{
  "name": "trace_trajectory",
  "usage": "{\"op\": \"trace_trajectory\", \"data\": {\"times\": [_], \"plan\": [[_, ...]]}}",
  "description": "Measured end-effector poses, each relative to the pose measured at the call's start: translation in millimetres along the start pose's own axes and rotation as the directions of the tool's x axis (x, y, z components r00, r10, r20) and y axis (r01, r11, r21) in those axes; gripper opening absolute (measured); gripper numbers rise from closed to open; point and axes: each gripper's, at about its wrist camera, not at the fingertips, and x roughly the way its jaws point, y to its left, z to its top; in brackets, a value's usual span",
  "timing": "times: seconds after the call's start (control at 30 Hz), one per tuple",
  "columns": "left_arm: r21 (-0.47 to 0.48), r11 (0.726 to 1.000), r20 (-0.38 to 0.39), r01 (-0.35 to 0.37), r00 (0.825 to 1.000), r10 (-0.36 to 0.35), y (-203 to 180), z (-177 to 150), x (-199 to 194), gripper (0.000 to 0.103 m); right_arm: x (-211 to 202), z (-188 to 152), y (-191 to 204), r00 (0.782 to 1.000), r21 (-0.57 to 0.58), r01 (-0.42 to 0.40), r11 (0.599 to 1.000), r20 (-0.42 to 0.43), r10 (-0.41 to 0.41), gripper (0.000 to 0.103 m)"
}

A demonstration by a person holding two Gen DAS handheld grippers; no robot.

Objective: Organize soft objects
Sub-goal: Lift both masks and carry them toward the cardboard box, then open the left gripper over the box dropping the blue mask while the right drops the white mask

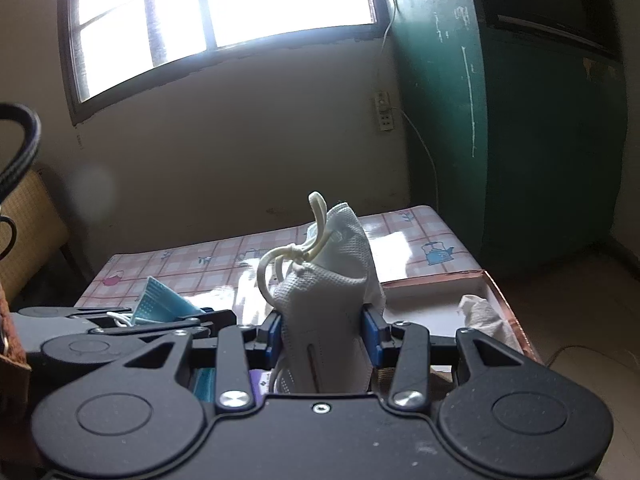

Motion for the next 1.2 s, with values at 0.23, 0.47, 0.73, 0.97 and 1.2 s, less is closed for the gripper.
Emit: {"op": "trace_trajectory", "data": {"times": [0.23,0.47,0.73,0.97,1.2], "plan": [[0.017,0.999,-0.008,0.030,1.000,-0.030,-14.5,2.1,10.8,0.014,-1.0,1.4,-23.0,1.000,0.017,0.031,0.999,0.001,-0.031,0.049],[0.036,0.997,-0.016,0.065,0.998,-0.064,-31.6,4.0,24.6,0.015,0.6,1.8,-47.6,0.998,0.031,0.065,0.997,-0.007,-0.064,0.049],[0.037,0.995,-0.023,0.096,0.995,-0.095,-45.5,13.0,46.3,0.015,13.4,6.1,-73.5,0.995,0.044,0.093,0.995,-0.024,-0.092,0.049],[0.025,0.992,-0.031,0.125,0.992,-0.125,-57.1,18.0,70.1,0.015,38.1,14.6,-98.0,0.991,0.049,0.123,0.991,-0.048,-0.121,0.050],[-0.023,0.988,-0.041,0.150,0.988,-0.151,-61.7,23.1,98.1,0.015,69.5,20.8,-124.8,0.987,0.074,0.144,0.987,-0.089,-0.137,0.051]]}}
